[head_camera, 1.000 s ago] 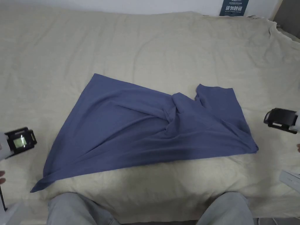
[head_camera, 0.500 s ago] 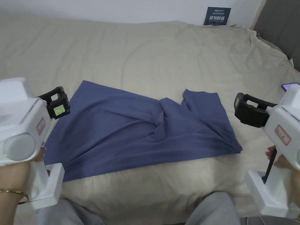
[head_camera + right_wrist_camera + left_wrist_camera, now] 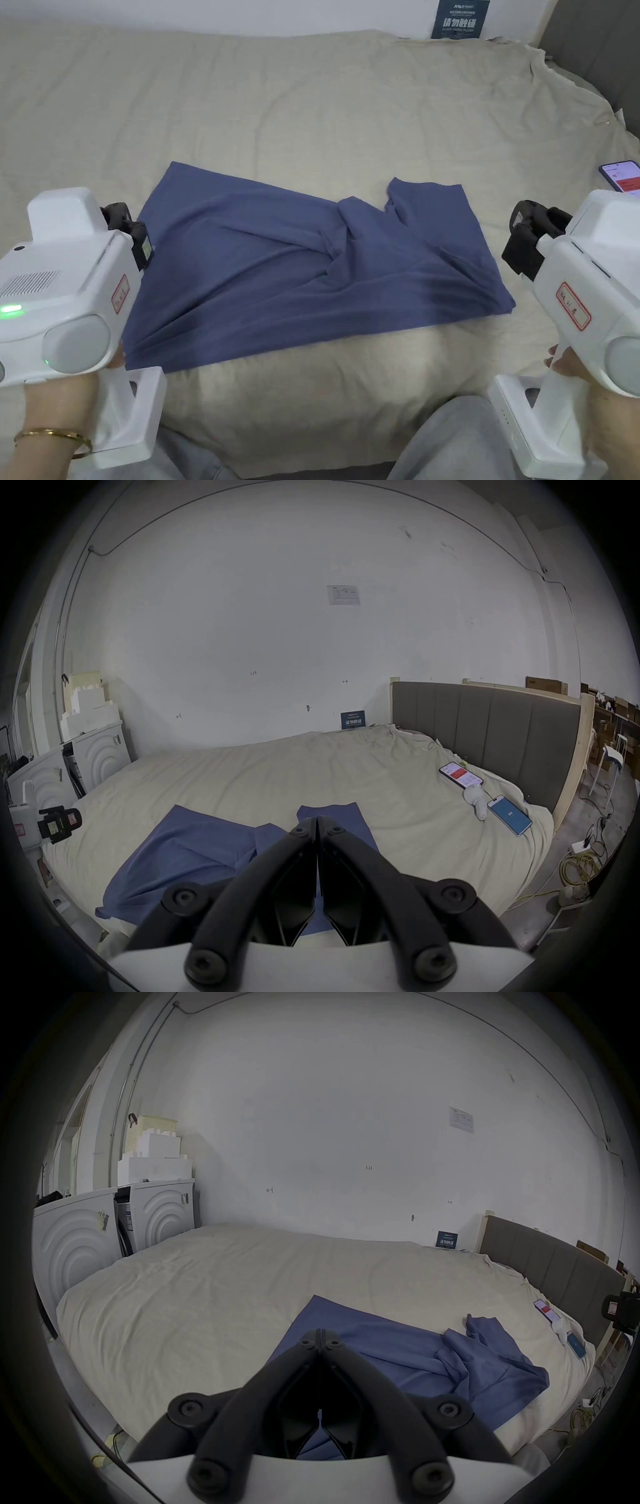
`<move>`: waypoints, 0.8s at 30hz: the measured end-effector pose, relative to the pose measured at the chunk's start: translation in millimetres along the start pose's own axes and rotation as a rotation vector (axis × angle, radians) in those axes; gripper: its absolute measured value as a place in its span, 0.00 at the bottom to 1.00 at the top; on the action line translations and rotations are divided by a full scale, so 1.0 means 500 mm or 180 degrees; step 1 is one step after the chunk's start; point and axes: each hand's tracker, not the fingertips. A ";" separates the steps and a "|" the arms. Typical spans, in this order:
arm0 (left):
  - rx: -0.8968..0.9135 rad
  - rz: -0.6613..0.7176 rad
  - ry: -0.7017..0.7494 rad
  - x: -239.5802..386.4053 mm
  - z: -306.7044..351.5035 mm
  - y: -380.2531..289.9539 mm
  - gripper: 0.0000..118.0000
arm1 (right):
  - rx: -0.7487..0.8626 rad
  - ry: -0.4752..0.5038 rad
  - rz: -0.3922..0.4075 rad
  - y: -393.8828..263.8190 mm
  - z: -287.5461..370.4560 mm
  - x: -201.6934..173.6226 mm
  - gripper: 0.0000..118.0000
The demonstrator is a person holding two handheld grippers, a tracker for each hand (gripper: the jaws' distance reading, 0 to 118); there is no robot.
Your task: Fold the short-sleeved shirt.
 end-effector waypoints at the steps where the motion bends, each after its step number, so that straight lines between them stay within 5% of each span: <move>1: 0.0002 -0.0004 -0.0003 0.001 0.000 -0.002 0.00 | 0.0008 -0.0007 0.0020 0.001 0.004 -0.004 0.00; 9: 0.0044 -0.0101 -0.0027 0.009 -0.010 -0.002 0.00 | -0.0104 -0.0056 0.0010 0.037 -0.032 0.013 0.00; 18: 0.0018 -0.0149 -0.0171 0.031 -0.042 0.019 0.00 | -0.1226 -0.0110 0.0050 0.125 -0.282 0.090 0.01; 19: 0.0004 -0.0160 -0.0184 0.036 -0.046 0.023 0.00 | -0.1482 -0.0182 0.0061 0.129 -0.321 0.098 0.05; 23: -0.0018 -0.0189 -0.0211 0.048 -0.075 0.034 0.00 | -0.2300 -0.0177 -0.0035 0.099 -0.458 0.128 0.90; 24: -0.0033 -0.0182 -0.0214 0.051 -0.083 0.037 0.00 | -0.2369 -0.0249 -0.0083 0.088 -0.481 0.132 0.94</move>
